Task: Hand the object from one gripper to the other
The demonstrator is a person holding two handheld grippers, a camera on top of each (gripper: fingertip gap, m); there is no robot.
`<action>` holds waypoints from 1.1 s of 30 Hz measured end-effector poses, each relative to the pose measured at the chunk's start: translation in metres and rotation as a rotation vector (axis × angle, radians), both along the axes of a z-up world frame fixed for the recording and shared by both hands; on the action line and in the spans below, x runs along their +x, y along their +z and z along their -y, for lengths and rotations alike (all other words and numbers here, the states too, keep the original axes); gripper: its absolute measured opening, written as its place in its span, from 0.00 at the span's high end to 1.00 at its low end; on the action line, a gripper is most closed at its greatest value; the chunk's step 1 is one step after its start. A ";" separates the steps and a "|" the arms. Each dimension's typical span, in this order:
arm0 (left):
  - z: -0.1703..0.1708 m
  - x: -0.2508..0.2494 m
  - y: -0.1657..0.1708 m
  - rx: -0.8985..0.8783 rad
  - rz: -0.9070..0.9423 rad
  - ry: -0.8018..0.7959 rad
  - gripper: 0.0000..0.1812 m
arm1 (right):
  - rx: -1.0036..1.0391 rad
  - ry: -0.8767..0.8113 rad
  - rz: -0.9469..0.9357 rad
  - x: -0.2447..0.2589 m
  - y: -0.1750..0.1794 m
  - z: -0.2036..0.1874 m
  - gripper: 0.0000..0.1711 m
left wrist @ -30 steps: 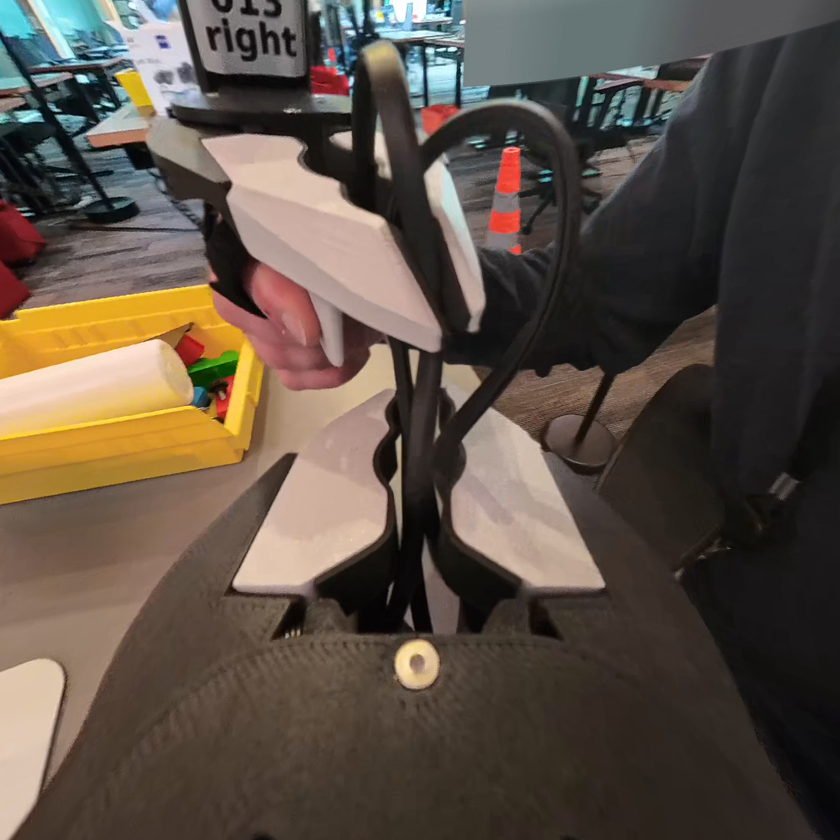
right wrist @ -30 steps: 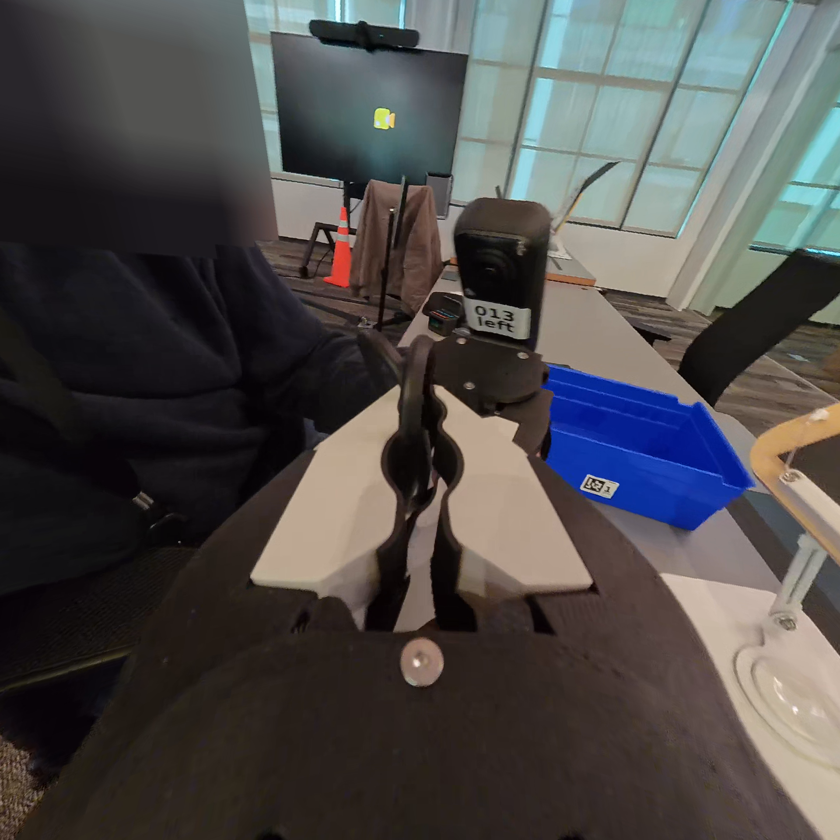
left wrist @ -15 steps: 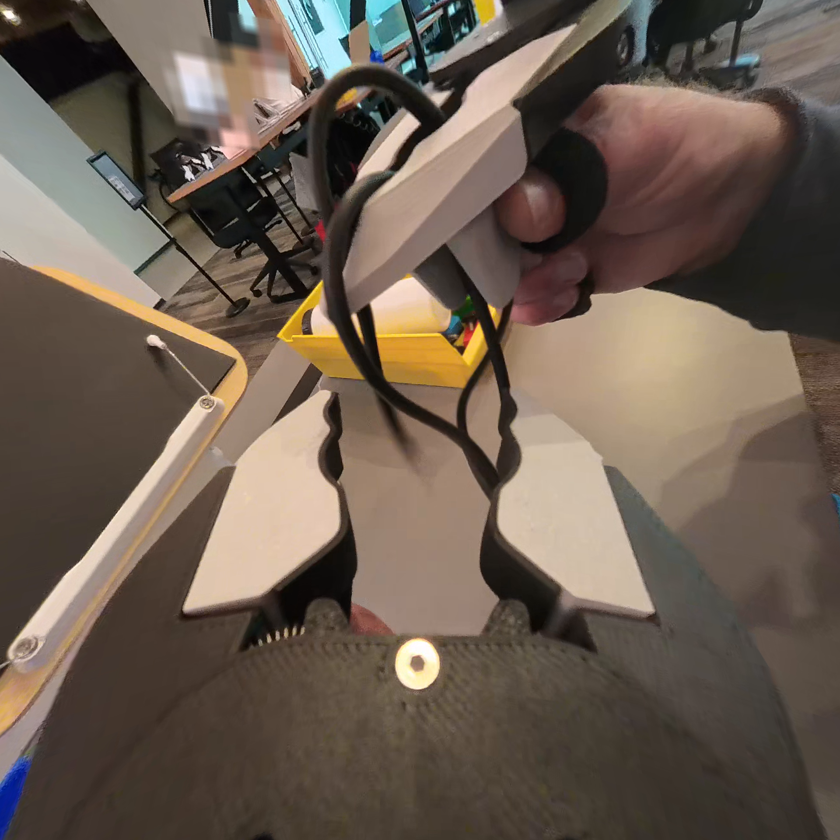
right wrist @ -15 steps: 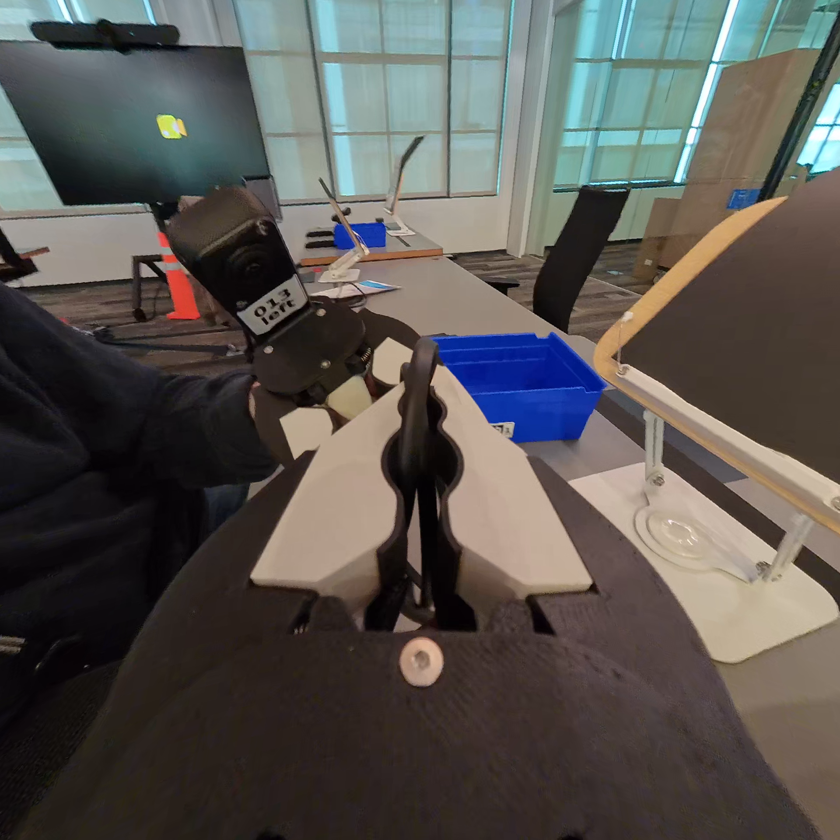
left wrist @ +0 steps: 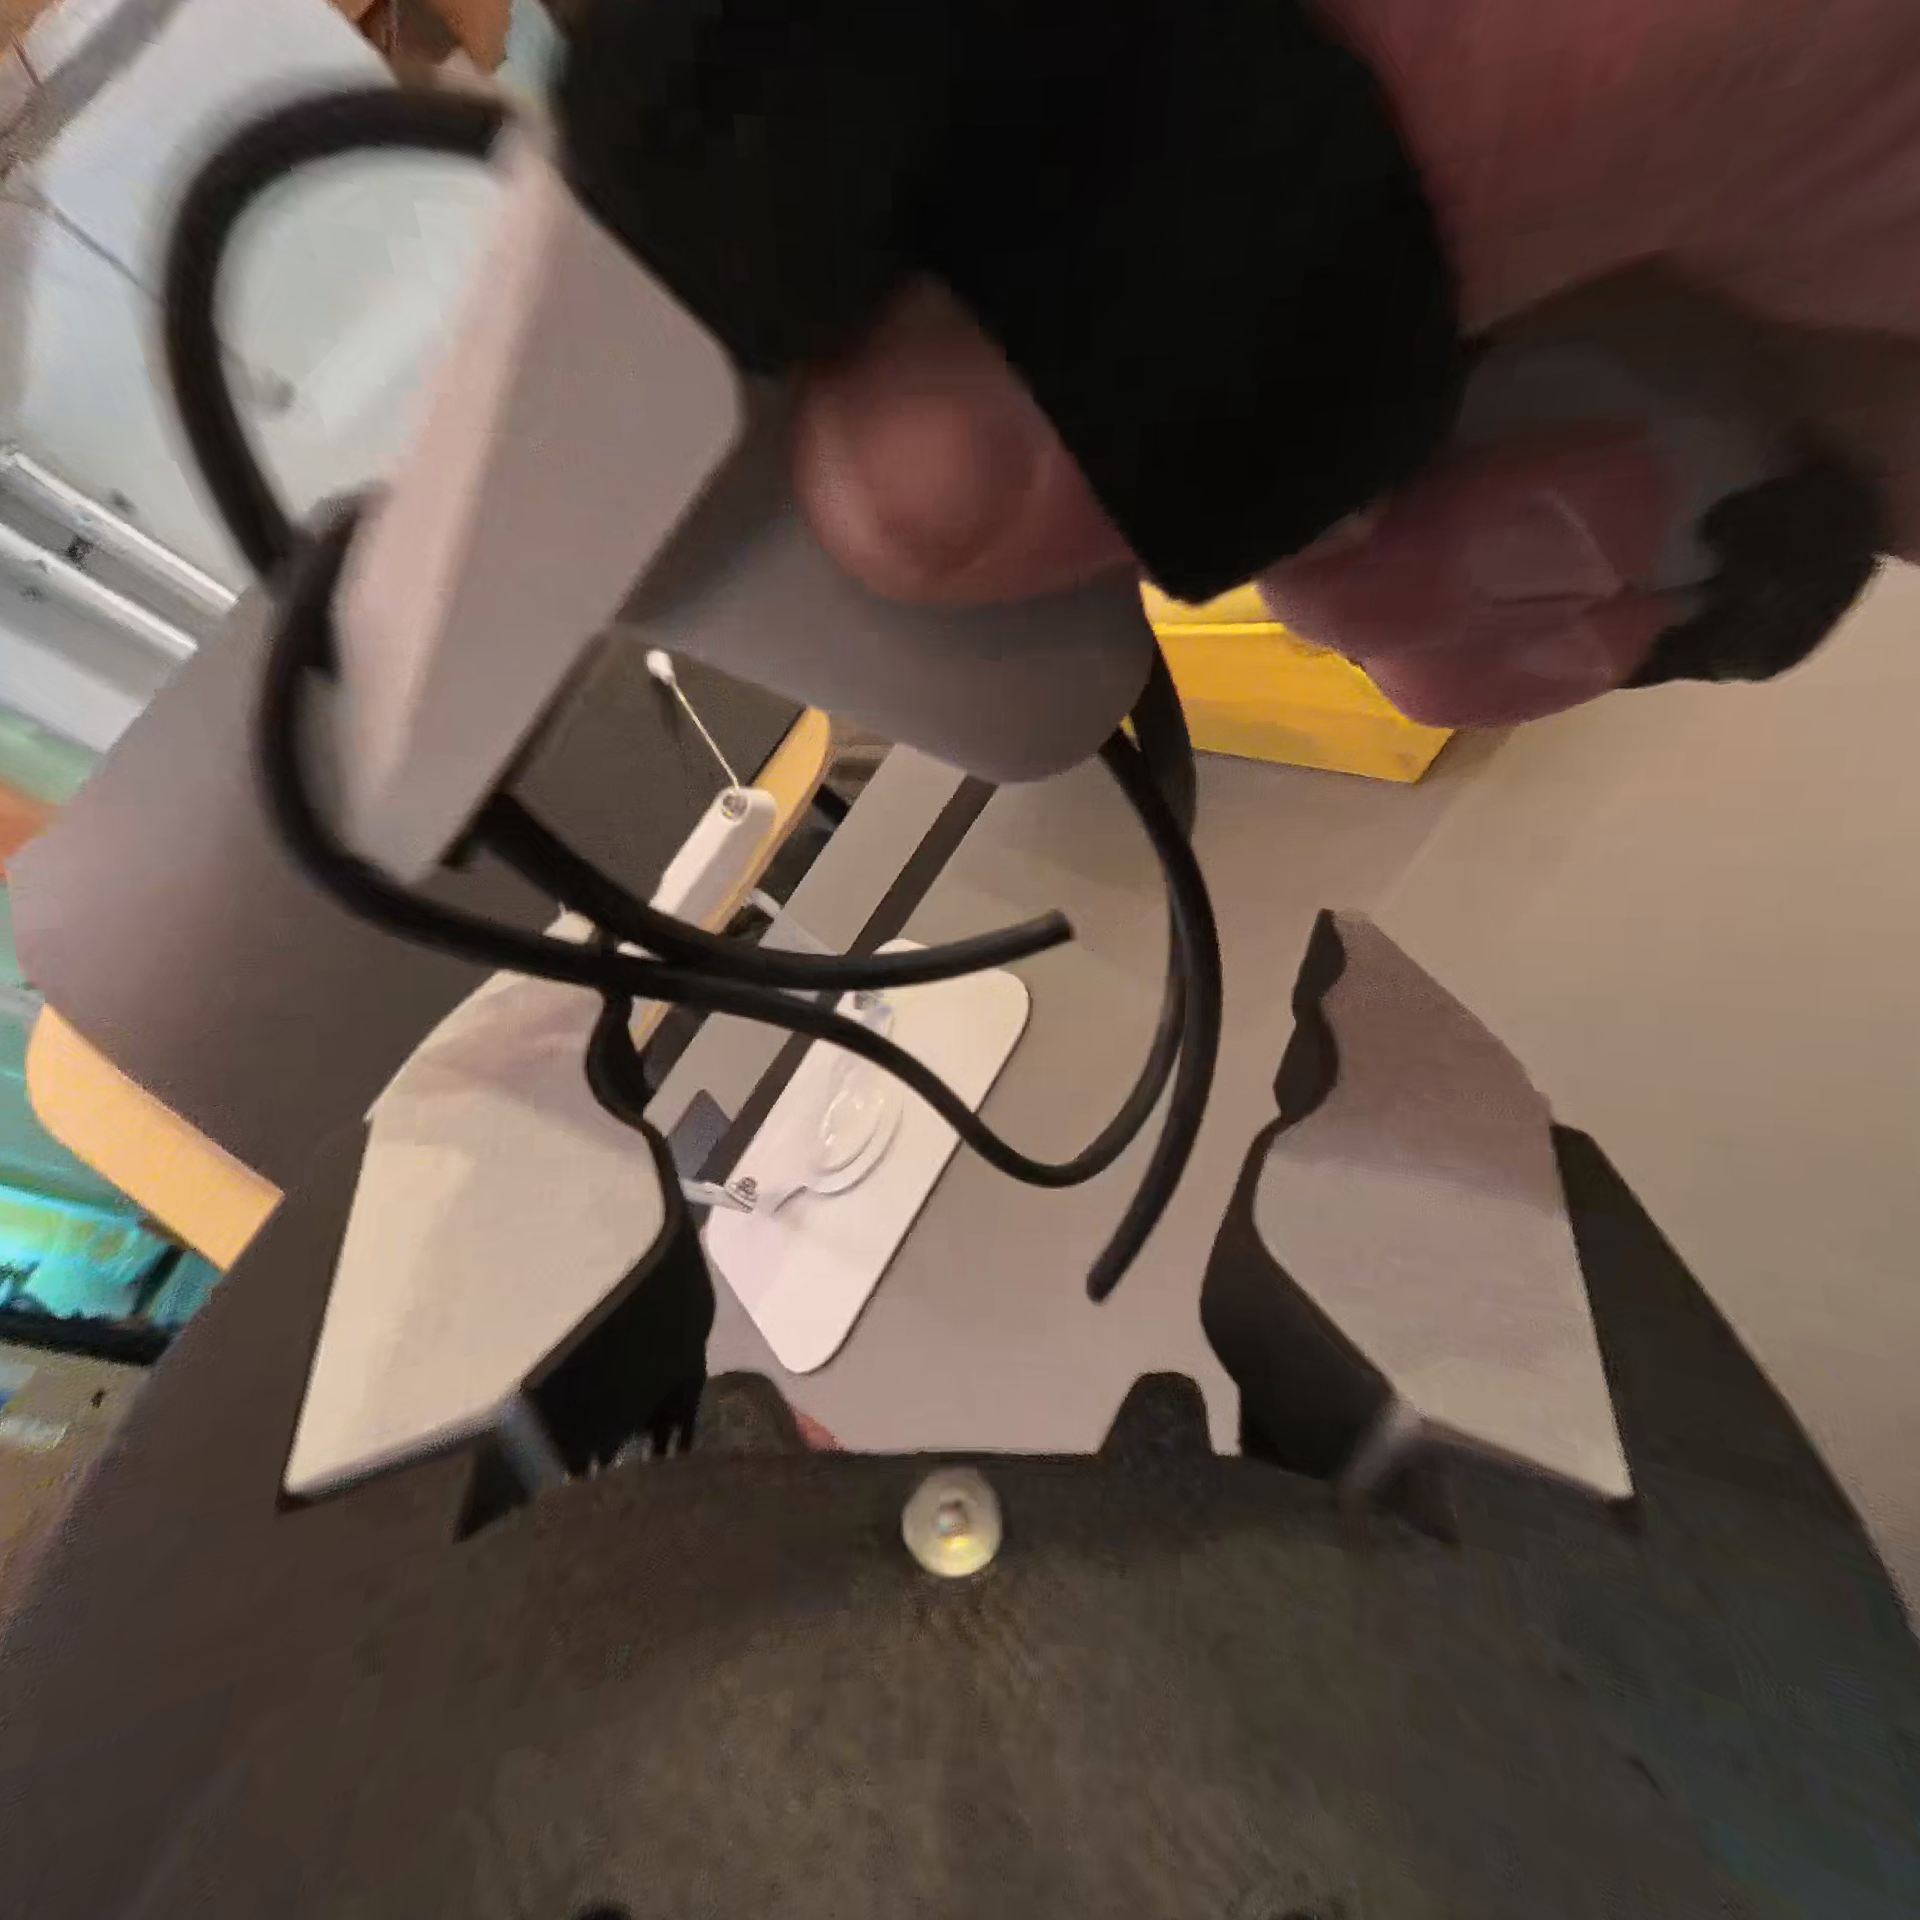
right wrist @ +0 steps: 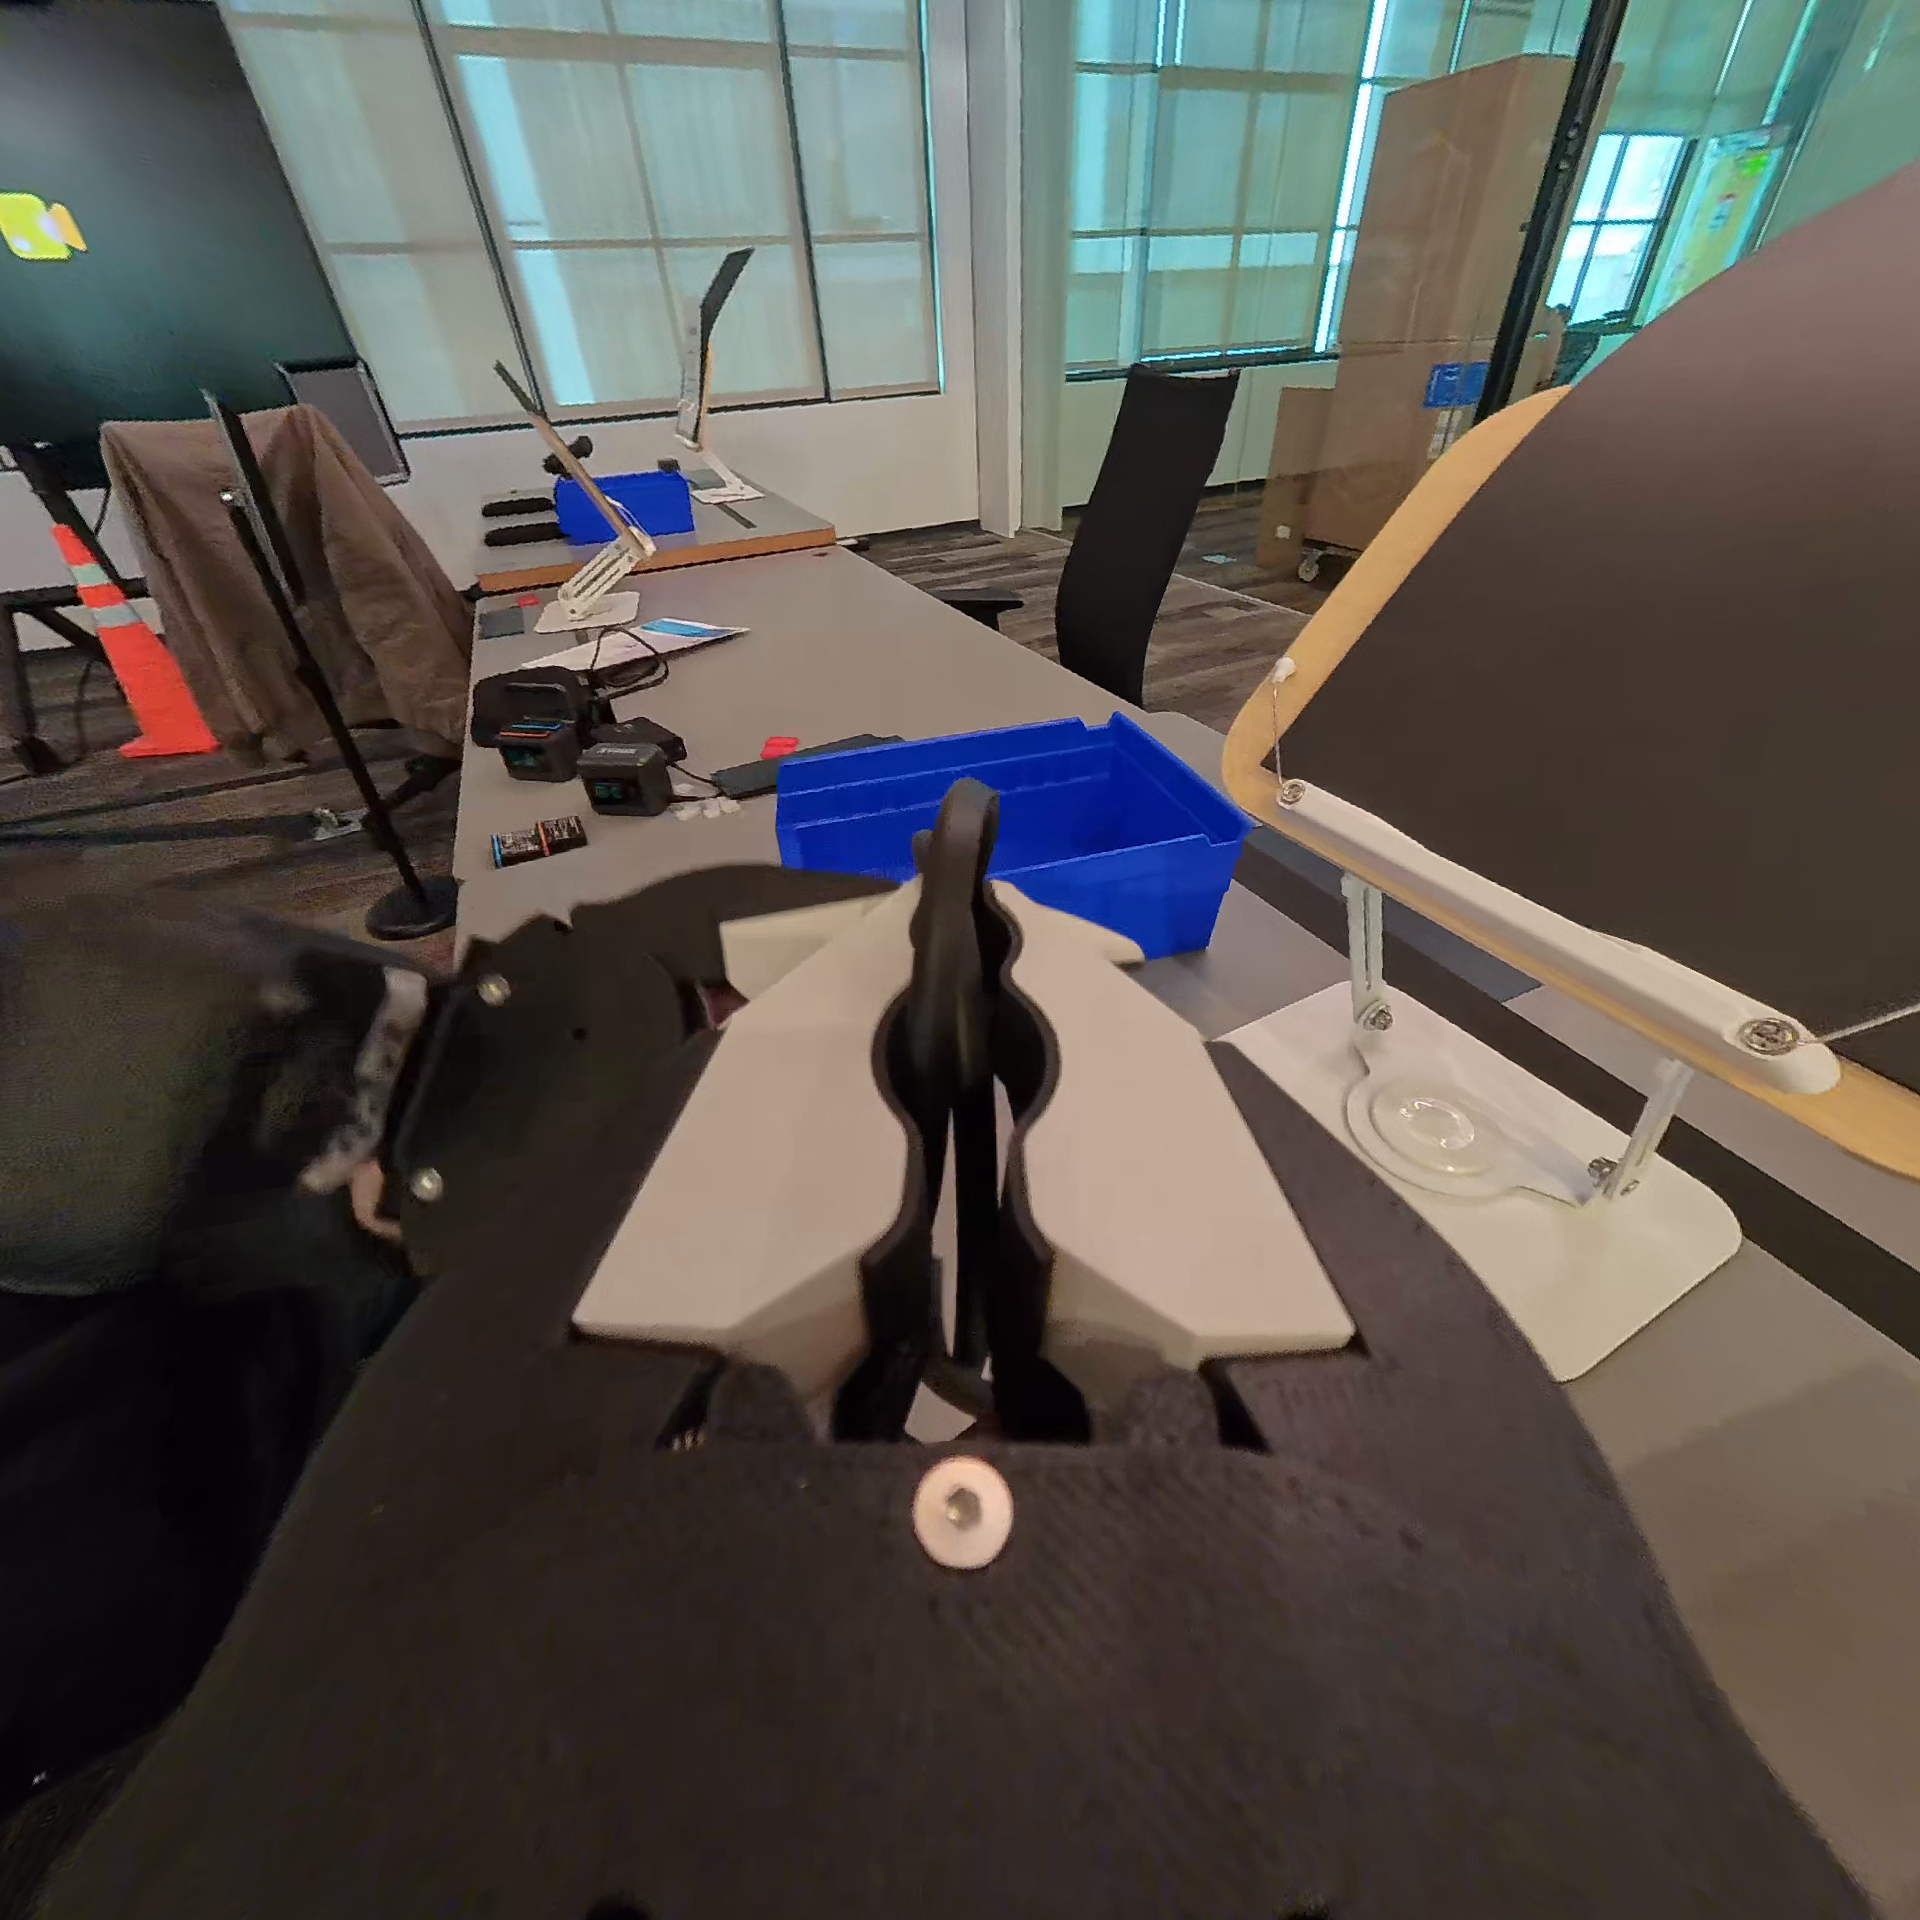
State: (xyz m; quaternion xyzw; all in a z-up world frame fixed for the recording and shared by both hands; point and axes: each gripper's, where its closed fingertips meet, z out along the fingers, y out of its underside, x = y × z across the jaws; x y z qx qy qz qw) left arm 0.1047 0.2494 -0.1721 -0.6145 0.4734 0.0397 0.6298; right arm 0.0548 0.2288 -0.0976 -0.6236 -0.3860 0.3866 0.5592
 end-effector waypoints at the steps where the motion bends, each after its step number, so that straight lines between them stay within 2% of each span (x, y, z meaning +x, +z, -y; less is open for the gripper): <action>1: -0.003 0.002 -0.004 -0.011 0.012 0.012 0.34 | -0.004 0.001 -0.001 -0.002 0.001 0.001 1.00; 4: -0.014 0.003 -0.007 0.019 0.027 0.063 0.41 | -0.011 -0.004 -0.002 -0.006 0.002 0.004 1.00; 8: -0.012 0.003 0.006 0.079 0.088 0.056 0.74 | -0.020 0.000 -0.028 -0.008 0.004 0.006 1.00; 10: -0.013 0.003 0.008 0.093 0.090 0.048 0.86 | -0.022 -0.001 -0.047 -0.006 0.007 0.007 1.00; 11: -0.012 0.003 0.009 0.104 0.091 0.040 0.95 | -0.022 0.000 -0.052 -0.006 0.008 0.007 1.00; 12: -0.012 0.002 0.011 0.112 0.096 0.042 0.97 | -0.025 0.002 -0.061 -0.006 0.009 0.008 1.00; 17: -0.011 0.001 0.011 0.064 0.106 -0.001 0.97 | -0.026 0.031 -0.108 0.001 0.018 0.009 0.99; 23: -0.016 -0.015 0.013 -0.051 0.172 -0.024 0.97 | 0.025 -0.003 -0.068 0.014 0.020 0.007 0.85; 25: -0.019 -0.021 0.016 -0.042 0.161 -0.011 0.97 | 0.013 -0.004 -0.071 0.016 0.018 0.008 0.76; 29: -0.017 -0.023 0.020 -0.049 0.171 -0.026 0.97 | 0.019 0.003 -0.084 0.015 0.015 0.013 0.69; 30: -0.016 -0.022 0.021 -0.036 0.160 -0.032 0.97 | 0.013 0.013 -0.083 0.014 0.014 0.014 0.73; 32: -0.017 -0.023 0.022 0.002 0.133 -0.023 0.97 | 0.006 0.042 -0.081 0.013 0.015 0.018 0.87; 33: -0.017 -0.023 0.021 0.009 0.119 -0.022 0.97 | 0.010 0.049 -0.083 0.013 0.017 0.019 0.87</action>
